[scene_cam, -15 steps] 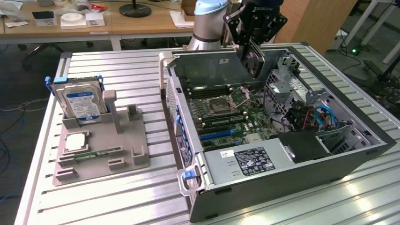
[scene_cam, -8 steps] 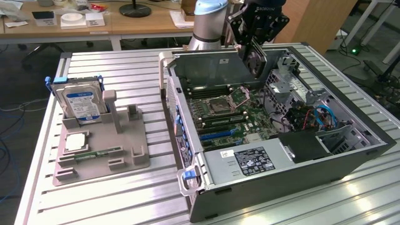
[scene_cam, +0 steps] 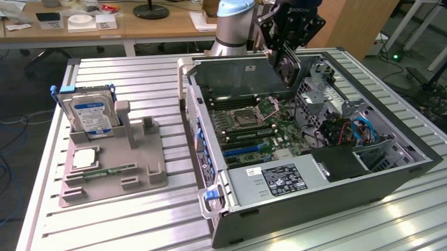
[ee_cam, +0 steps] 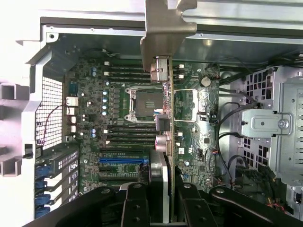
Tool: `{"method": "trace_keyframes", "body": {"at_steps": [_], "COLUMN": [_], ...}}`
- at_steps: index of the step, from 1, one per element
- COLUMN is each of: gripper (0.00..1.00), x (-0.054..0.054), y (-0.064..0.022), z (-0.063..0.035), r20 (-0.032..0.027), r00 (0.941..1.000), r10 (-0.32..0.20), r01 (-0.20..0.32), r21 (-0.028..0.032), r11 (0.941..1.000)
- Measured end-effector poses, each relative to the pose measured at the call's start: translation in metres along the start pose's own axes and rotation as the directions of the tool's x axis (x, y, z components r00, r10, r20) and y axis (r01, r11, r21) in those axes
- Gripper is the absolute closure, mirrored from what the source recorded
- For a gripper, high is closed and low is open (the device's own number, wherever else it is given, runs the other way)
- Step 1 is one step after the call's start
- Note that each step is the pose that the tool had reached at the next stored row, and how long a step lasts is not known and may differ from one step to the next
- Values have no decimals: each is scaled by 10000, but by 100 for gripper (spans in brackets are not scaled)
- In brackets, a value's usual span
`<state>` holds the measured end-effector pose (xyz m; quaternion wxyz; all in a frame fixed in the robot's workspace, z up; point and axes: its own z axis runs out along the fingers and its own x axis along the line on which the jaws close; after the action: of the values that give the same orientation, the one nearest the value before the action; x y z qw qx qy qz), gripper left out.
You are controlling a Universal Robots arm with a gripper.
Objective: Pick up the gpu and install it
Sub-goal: 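Pick up the gpu and move the gpu toward the slot, then insert the gpu into the slot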
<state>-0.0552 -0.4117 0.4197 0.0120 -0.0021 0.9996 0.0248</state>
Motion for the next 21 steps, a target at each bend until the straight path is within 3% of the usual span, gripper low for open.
{"method": "trace_keyframes", "body": {"at_steps": [21], "gripper": [72], "x": [11], "y": [-1], "z": [0], "r20": [-8], "r00": [9999], "r10": [-167], "r01": [167], "r21": [-4], "r11": [9999]}}
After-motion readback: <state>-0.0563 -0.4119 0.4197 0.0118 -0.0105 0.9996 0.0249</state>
